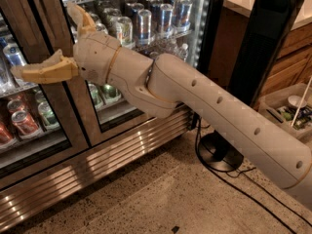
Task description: Open left fridge door
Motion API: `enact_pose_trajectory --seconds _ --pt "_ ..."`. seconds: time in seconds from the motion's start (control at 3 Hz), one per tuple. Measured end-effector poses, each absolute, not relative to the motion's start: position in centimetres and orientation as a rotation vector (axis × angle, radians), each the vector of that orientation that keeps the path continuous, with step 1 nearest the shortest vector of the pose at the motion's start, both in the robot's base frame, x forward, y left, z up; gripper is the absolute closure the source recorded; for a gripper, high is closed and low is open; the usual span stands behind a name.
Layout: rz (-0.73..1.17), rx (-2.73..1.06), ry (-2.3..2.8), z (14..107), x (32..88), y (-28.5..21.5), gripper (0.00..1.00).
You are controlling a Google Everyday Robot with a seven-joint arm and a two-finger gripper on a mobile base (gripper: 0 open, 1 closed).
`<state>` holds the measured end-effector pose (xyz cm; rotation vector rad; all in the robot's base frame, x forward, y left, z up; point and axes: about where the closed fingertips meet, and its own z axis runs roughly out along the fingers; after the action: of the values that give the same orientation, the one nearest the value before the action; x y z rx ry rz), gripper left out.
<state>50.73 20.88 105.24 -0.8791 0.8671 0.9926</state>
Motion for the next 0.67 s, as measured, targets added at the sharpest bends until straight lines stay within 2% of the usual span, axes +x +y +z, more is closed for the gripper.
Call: enact_pose_trajectory --seconds 0.67 --pt "1.092 -1.064 0.889 107.0 51.7 25.9 0.0"
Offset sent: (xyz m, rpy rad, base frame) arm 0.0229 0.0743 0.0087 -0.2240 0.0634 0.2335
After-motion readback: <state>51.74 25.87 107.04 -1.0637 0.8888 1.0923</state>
